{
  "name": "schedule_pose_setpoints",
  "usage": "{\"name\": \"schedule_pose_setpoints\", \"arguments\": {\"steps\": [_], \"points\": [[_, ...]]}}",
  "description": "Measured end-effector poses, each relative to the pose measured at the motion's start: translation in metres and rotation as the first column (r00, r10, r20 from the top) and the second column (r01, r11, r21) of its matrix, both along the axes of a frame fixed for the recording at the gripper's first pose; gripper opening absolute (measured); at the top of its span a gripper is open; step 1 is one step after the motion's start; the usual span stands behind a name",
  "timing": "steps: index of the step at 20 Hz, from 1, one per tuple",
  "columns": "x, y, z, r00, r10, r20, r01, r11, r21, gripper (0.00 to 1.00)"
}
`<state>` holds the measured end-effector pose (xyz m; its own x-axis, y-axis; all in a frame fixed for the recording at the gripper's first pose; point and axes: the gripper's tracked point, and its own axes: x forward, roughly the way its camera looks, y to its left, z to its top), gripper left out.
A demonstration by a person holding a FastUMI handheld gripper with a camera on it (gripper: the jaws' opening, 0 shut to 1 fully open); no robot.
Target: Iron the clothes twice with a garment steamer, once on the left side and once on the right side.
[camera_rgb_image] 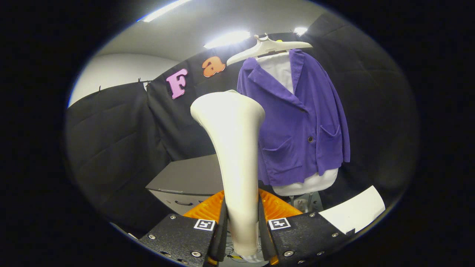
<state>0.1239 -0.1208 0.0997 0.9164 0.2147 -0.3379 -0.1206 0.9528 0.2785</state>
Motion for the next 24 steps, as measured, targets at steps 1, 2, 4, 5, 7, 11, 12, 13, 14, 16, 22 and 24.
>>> {"name": "schedule_pose_setpoints", "arguments": {"steps": [1,2,4,5,7,11,12,13,14,16,22,24], "points": [[0.010,-0.005,0.011,1.000,0.000,0.018,0.000,1.000,-0.002,0.38],[0.021,-0.009,0.021,0.999,-0.002,0.038,0.002,1.000,-0.004,0.38],[0.043,-0.018,0.042,0.997,-0.007,0.073,0.008,1.000,-0.002,0.37],[0.056,-0.021,0.051,0.996,-0.012,0.090,0.012,1.000,-0.001,0.37],[0.081,-0.028,0.068,0.992,-0.026,0.122,0.026,1.000,-0.004,0.38],[0.131,-0.037,0.090,0.986,-0.041,0.160,0.041,0.999,-0.001,0.38],[0.144,-0.040,0.092,0.985,-0.052,0.165,0.054,0.999,-0.003,0.38],[0.158,-0.044,0.094,0.982,-0.069,0.176,0.072,0.997,-0.010,0.38],[0.171,-0.050,0.096,0.977,-0.089,0.193,0.096,0.995,-0.025,0.38],[0.192,-0.056,0.095,0.969,-0.115,0.220,0.133,0.989,-0.072,0.38],[0.228,-0.056,0.063,0.974,-0.124,0.187,0.147,0.983,-0.112,0.38],[0.223,-0.059,0.044,0.979,-0.122,0.163,0.144,0.981,-0.127,0.38]]}}
